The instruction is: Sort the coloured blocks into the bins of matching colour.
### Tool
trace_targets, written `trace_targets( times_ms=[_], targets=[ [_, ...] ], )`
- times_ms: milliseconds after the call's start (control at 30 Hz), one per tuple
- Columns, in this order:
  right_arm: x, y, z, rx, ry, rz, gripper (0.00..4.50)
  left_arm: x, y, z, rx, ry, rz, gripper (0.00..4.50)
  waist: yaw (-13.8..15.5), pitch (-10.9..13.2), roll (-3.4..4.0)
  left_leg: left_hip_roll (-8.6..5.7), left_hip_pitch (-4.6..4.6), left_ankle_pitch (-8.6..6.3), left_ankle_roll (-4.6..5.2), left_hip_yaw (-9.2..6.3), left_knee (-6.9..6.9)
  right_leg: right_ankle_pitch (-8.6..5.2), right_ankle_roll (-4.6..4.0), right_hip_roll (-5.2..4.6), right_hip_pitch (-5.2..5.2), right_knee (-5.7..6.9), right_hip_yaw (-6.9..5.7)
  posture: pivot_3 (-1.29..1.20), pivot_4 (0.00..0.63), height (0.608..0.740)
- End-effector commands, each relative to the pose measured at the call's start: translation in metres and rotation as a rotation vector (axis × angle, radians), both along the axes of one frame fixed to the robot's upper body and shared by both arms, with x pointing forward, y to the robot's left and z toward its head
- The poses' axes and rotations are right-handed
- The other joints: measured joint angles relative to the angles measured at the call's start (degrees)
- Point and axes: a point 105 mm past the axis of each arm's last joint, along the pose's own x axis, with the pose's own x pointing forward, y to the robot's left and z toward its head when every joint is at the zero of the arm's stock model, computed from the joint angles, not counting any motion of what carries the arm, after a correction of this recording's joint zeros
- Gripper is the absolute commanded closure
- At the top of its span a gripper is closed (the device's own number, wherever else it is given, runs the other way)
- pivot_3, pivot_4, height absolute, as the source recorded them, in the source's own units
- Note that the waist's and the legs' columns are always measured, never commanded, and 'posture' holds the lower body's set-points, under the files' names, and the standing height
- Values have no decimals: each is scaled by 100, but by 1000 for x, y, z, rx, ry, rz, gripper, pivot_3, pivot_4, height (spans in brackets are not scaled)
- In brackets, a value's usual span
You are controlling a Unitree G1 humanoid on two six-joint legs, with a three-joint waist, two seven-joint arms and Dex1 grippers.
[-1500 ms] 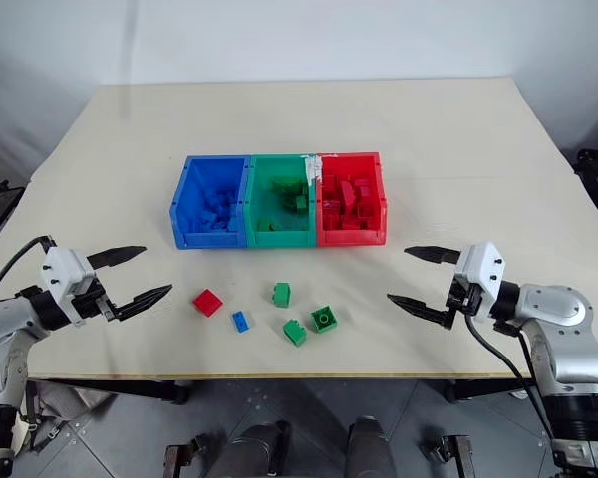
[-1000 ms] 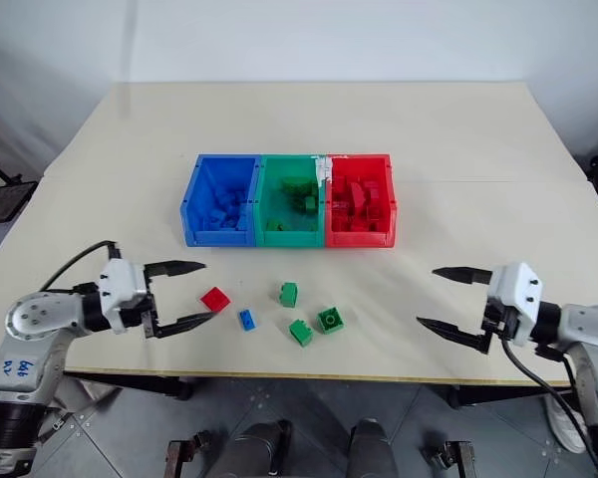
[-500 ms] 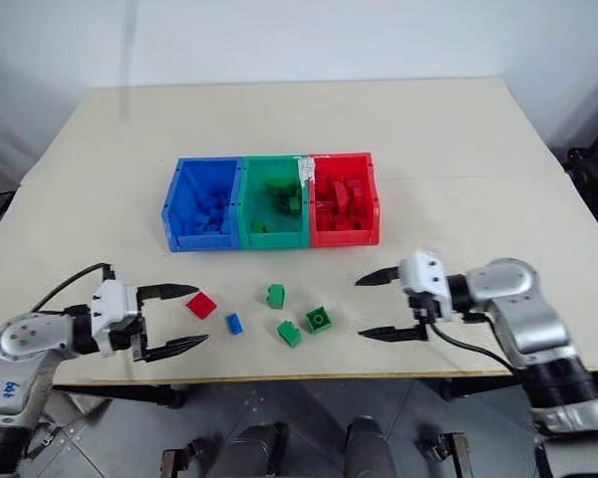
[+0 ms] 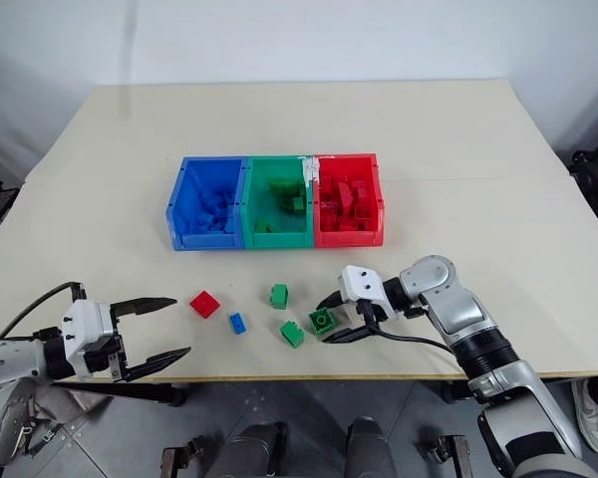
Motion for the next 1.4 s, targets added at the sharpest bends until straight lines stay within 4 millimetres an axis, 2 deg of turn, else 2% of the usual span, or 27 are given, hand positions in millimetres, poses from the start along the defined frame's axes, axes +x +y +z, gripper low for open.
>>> trace_targets(
  times_ms=[33, 67, 167, 300, 433, 600, 700, 900, 967, 1000, 1100, 1200, 1267, 1400],
  targets=[
    [1, 1, 14, 46, -54, 1, 2902, -1, -1, 10, -22, -44, 4, 0, -15, 0, 0, 0, 0, 0, 0, 0, 0, 0, 0, 1, 0, 0, 0, 0, 150, 740],
    [1, 1, 18, 58, -56, -5, 3034, 0, -2, 11, -27, -48, 7, 0, -19, 0, 0, 0, 0, 0, 0, 0, 0, 0, 0, 1, 0, 0, 0, 0, 150, 740],
    [1, 2, 34, 118, -33, -30, 3033, 3, -1, 14, -52, -60, 33, 0, -29, 0, 0, 1, -1, -1, -1, -1, -3, 0, -1, 1, -2, 0, 0, 0, 150, 740],
    [14, 19, 77, 274, -11, -138, 3033, 6, 9, 22, -118, -89, 129, 0, -53, 0, 0, 5, 0, -2, -2, -11, -4, -1, -1, 3, -9, 1, 7, 0, 150, 740],
    [50, 50, 104, 349, -64, -297, 3033, 4, 19, 23, -159, -106, 213, 0, -85, 0, 1, 11, 1, -5, -9, -4, -5, 1, -9, 15, -19, 8, 16, 0, 150, 740],
    [91, 79, 119, 394, -145, -461, 3033, -6, 28, 13, -158, -77, 273, 0, -60, 0, 1, 12, 1, -7, -11, -1, -10, 2, -17, 17, -29, 11, 17, 0, 150, 740],
    [107, 86, 121, 393, -202, -516, 3033, -8, 30, 12, -156, -73, 287, 0, -39, 0, 1, 11, -2, -8, -9, 2, -11, 3, -18, 12, -36, 14, 16, 0, 150, 740],
    [113, 86, 127, 431, -230, -531, 990, -8, 26, 16, -157, -80, 277, 0, -67, 0, 1, 10, -4, -8, -10, 3, -13, 4, -19, 15, -38, 15, 14, 0, 150, 740],
    [108, 78, 131, 450, -253, -509, 245, -6, 19, 18, -171, -66, 240, 0, -76, 0, 1, 10, -4, -8, -10, 11, -18, 4, -20, 15, -50, 22, 14, 0, 150, 740],
    [102, 73, 133, 463, -256, -474, 29, -4, 14, 19, -174, -57, 216, 0, -76, 0, 1, 10, -5, -8, -10, 13, -19, 4, -21, 15, -56, 24, 14, 0, 150, 740],
    [74, 54, 130, 469, -261, -364, 29, 0, 0, 22, -154, -48, 139, 0, -24, 0, 1, 11, -12, -8, -10, 17, -21, 6, -26, 10, -76, 43, 6, 0, 150, 740],
    [42, 27, 113, 424, -259, -281, 29, 7, -14, 22, -131, -40, 53, 0, -9, 0, 1, 8, -21, -12, -2, 25, -14, 6, -25, -1, -80, 51, 0, 0, 150, 740],
    [29, 14, 103, 393, -248, -269, 29, 9, -18, 21, -113, -32, 14, 0, -29, 0, 0, 4, -26, -21, 6, 31, -1, 6, -25, -1, -79, 45, -6, 0, 150, 740],
    [-4, -51, 59, 253, -246, -279, 29, 17, -34, 16, -73, 4, -113, 0, -19, 0, 1, 4, -16, -25, 6, 62, -4, 6, -25, 4, -80, 36, -6, 0, 150, 740]
  ],
)
